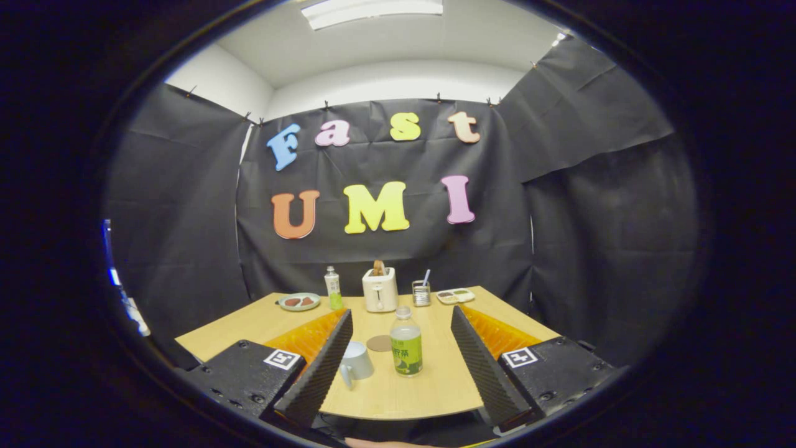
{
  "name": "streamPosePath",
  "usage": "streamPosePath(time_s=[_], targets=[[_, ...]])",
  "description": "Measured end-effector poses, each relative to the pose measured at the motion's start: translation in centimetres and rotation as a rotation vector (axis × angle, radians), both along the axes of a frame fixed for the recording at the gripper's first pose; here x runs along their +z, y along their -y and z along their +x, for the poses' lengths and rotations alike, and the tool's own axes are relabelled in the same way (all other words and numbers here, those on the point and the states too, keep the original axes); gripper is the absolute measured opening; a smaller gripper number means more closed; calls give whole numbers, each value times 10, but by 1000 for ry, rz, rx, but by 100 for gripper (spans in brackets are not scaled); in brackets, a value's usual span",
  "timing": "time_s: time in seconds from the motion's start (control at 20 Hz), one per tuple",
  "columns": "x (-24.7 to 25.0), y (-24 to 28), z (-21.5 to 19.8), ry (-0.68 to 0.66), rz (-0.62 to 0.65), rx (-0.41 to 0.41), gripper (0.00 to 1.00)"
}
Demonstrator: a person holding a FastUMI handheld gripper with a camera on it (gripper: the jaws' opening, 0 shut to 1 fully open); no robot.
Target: Take the bottle from table, then pour the juice into the cup, finally place the bottle on the coaster
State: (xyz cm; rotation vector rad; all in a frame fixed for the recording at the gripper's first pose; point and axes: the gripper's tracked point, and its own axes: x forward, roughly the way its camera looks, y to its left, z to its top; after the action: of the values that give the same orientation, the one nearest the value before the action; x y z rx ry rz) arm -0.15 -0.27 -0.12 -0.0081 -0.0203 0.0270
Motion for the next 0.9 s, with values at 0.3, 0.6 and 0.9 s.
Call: streamPosePath(time_s=[0.3, 0.6, 0.9], targets=[[-3, -2, 4, 2, -29, 5, 100], [-9, 4, 7, -23, -15, -7, 100], [-9, 6, 9, -6, -26, -24, 100]])
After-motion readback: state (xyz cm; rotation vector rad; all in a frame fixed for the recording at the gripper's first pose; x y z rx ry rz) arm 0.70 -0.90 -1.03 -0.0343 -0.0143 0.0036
